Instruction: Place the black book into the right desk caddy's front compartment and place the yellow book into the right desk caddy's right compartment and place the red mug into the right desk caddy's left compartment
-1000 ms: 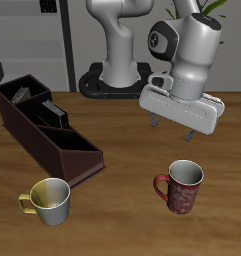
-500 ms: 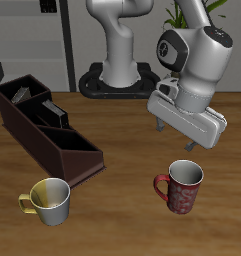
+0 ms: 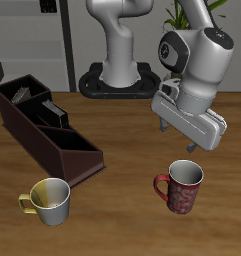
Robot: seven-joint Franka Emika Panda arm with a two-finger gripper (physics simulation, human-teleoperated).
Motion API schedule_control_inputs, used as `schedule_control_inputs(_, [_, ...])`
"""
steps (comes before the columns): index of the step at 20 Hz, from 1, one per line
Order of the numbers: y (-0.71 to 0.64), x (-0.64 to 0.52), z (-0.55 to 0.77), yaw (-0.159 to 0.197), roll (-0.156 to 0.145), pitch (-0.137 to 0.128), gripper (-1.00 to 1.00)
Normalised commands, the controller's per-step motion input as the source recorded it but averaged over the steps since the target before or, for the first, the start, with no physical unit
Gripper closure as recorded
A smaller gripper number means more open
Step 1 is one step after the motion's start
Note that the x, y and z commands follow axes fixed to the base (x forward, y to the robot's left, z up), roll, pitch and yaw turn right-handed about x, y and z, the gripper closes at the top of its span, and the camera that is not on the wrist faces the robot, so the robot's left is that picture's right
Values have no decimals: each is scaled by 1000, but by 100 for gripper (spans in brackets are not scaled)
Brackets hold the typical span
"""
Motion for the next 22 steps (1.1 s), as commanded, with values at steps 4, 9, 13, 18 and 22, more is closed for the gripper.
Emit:
schedule_control_inputs(4, [56,60,-36,-82,55,-4,-100])
schedule_control_inputs(9, [15,68,-227,-92,23,41,-100])
schedule_control_inputs(13, [2,104,-218,-68,23,41,-100])
schedule_control_inputs(18, [30,56,-223,-32,21,23,-100])
schedule_control_inputs(22, [22,42,-282,-65,31,54,-100])
